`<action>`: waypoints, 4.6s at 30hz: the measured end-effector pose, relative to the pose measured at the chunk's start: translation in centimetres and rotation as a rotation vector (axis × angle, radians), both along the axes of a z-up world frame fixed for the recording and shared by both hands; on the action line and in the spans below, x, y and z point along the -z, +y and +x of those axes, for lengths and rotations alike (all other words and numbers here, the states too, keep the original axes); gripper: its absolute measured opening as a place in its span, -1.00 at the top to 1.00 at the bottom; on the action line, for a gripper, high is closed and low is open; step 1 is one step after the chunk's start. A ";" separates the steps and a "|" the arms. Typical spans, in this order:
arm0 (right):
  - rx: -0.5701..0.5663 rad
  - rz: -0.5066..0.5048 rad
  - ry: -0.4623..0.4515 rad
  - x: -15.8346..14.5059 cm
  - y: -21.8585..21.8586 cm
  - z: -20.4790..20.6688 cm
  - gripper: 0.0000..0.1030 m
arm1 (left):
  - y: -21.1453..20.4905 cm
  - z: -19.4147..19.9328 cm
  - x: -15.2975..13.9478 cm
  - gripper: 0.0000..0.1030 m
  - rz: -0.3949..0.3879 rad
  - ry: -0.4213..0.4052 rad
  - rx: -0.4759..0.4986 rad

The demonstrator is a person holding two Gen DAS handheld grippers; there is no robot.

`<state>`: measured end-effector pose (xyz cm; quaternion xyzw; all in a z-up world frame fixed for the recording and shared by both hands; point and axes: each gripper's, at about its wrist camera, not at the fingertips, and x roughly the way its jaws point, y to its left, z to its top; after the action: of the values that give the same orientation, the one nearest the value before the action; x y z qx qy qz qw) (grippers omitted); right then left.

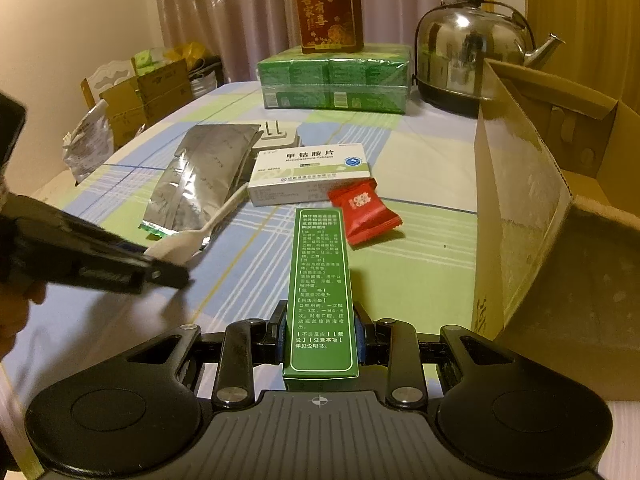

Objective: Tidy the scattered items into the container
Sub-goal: 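Lift the white spoon with left tool while right tool lifts the green box, then carry the spoon and green box over the cardboard box with both tools, then open the left tool to drop the white spoon into the box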

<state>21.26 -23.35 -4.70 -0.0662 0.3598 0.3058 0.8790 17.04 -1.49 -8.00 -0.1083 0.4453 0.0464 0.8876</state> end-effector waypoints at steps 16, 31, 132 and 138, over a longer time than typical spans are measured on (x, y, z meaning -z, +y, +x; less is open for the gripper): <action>-0.002 -0.002 0.007 -0.1 0.2 -0.3 0.46 | -0.6 1.1 0.1 0.82 0.094 -0.022 0.086; -0.018 -0.015 0.027 -0.2 0.7 -2.3 0.47 | -2.0 -3.9 -1.1 0.87 0.051 -0.023 0.174; 0.307 -0.014 -0.263 -14.4 -15.1 -0.2 0.48 | -17.1 2.1 -16.4 0.88 -0.055 -0.328 0.378; 0.335 -0.011 -0.255 -14.0 -16.6 2.0 0.48 | -17.9 5.3 -16.0 0.88 -0.067 -0.321 0.388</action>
<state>23.22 -39.97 9.30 -0.0482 0.2533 0.1426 0.9556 22.39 -19.42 8.01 -0.0563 0.3124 -0.1575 0.9351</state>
